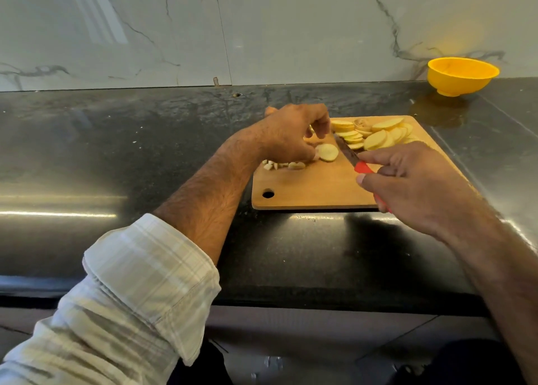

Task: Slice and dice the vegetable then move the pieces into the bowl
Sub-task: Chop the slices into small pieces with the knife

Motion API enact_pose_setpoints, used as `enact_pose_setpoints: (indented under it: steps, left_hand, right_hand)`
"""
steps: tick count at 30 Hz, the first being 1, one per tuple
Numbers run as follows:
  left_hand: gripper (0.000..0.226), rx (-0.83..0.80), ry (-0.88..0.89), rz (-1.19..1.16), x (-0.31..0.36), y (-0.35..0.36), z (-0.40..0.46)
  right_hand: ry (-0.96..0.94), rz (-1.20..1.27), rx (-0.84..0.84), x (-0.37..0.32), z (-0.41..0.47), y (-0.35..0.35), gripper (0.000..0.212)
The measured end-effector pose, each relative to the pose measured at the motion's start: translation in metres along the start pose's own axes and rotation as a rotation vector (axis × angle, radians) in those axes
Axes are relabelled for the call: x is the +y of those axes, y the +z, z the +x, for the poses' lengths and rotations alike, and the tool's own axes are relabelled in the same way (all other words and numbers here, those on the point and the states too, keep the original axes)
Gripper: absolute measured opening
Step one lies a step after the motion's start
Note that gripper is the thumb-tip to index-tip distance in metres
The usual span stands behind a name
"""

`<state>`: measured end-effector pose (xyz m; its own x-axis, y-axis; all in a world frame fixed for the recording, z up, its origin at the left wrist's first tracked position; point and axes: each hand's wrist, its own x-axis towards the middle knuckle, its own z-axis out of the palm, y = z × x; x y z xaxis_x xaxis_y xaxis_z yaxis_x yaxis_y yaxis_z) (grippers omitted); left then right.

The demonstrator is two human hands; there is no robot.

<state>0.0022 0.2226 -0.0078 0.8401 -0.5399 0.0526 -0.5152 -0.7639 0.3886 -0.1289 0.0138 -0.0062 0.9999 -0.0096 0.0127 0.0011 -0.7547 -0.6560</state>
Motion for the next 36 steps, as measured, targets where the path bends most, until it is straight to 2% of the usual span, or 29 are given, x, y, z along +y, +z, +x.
enact_pose_setpoints:
  steps: [6,13,19,25,31,36]
  left_hand:
    - [0.042,-0.066,0.018,0.022,0.008,0.003,0.006]
    - [0.034,-0.074,0.016,0.167,0.01,0.004,0.009]
    - [0.032,-0.018,-0.022,0.264,0.019,0.008,0.012]
    - [0.045,0.035,-0.077,0.422,0.024,0.015,0.013]
    - [0.03,0.052,-0.05,0.223,0.016,0.007,0.008]
    - [0.022,0.047,-0.062,0.197,0.021,0.01,0.012]
  right_hand:
    - [0.019,-0.078,-0.051,0.005,-0.017,-0.002,0.048]
    - [0.034,-0.142,-0.062,0.004,-0.017,-0.007,0.049]
    - [0.033,-0.201,-0.112,0.011,-0.012,-0.011,0.05]
    - [-0.047,-0.331,-0.118,-0.001,0.008,-0.007,0.049]
    - [-0.059,-0.424,-0.051,-0.008,0.003,-0.006,0.046]
    - [-0.009,-0.511,-0.119,-0.019,-0.014,-0.001,0.042]
